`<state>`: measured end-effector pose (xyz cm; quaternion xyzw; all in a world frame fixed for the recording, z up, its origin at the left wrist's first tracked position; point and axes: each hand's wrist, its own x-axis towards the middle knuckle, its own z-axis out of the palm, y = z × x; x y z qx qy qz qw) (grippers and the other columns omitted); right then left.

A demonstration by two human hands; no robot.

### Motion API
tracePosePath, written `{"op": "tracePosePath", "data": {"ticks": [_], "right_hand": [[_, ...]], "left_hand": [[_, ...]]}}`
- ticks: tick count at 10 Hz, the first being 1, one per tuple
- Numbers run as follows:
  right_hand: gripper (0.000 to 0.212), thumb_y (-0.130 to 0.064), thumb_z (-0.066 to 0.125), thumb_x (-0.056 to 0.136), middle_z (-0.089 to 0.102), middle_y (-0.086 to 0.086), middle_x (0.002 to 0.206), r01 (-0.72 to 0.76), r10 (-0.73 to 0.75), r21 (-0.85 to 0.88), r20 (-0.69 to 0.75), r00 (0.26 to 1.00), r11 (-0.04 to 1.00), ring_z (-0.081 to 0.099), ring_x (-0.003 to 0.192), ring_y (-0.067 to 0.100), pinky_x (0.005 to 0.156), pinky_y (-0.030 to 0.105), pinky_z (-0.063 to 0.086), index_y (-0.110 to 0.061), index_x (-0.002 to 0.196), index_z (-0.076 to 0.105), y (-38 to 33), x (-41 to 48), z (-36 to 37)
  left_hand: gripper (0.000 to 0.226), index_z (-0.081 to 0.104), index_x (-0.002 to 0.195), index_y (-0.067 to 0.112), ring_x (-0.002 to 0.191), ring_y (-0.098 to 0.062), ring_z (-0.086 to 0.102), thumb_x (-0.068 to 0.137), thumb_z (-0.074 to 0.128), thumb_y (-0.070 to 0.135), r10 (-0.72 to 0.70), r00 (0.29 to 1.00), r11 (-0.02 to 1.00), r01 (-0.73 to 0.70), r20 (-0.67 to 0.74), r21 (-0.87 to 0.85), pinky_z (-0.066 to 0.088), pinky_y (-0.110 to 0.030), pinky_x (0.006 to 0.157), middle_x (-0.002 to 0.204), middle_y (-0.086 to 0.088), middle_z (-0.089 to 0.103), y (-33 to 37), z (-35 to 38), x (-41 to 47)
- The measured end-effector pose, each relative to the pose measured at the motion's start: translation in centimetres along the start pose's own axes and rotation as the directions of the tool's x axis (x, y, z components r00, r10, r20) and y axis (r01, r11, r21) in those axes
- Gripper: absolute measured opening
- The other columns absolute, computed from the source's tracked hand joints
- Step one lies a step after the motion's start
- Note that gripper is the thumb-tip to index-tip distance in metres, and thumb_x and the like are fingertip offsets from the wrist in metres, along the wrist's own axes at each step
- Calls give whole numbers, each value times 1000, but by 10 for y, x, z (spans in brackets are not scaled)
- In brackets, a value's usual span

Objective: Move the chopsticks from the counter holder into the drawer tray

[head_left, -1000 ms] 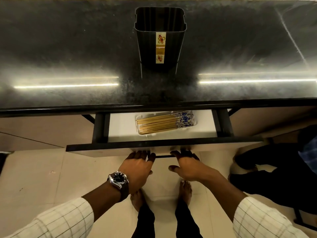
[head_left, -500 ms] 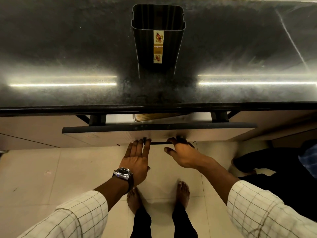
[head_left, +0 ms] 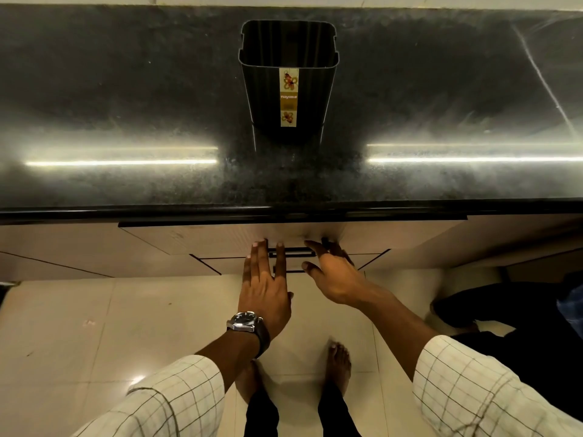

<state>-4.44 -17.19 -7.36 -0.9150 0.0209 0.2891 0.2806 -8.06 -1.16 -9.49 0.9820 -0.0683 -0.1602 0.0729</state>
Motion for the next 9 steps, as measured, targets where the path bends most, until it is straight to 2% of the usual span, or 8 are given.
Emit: {"op": "tracePosePath", "data": {"ticks": [1, 2, 4, 6, 9], "right_hand": [[57, -38, 45, 106, 19, 7, 170, -7, 7, 14, 13, 1000, 1000, 29, 153, 33, 118, 47, 33, -37, 159, 24, 2, 4, -3], [59, -39, 46, 106, 10, 3, 172, -8, 8, 15, 2, 1000, 1000, 16, 157, 31, 122, 50, 26, -41, 159, 21, 7, 9, -4], [67, -39, 48, 105, -2, -1, 173, 25, -25, 21, -9, 1000, 999, 0, 159, 28, 125, 52, 21, -43, 161, 12, 14, 17, -2], [69, -40, 50, 104, -3, -3, 173, 56, -56, 0, -20, 998, 998, -2, 159, 26, 125, 54, 21, -41, 161, 11, 18, 24, -6], [69, -46, 43, 105, -4, -1, 173, 20, -18, 32, -43, 999, 999, -5, 159, 24, 126, 49, 15, -36, 163, 7, 6, 17, -13]], "left_hand": [[107, -27, 154, 14, 151, -39, -22, 93, 55, 47, -4, 1000, 1000, 4, 24, 7, -11, -48, 121, 161, -24, -29, 3, 1, 5], [108, -32, 151, 11, 149, -40, -27, 95, 54, 44, -2, 998, 999, -1, 69, 41, -14, -47, 120, 157, -24, -35, 2, -2, 11], [109, -31, 151, 9, 149, -42, -24, 95, 56, 43, 17, 993, 997, -26, 115, 74, -6, -50, 124, 158, -27, -32, -1, -9, 22], [113, -30, 151, 7, 149, -43, -25, 93, 58, 47, 4, 991, 998, -13, 136, 67, -7, -50, 124, 159, -27, -31, 4, -17, 31], [114, -34, 149, 10, 148, -40, -29, 93, 58, 48, 24, 979, 995, -43, 205, 89, -8, -50, 124, 156, -24, -37, -2, -24, 39]]}}
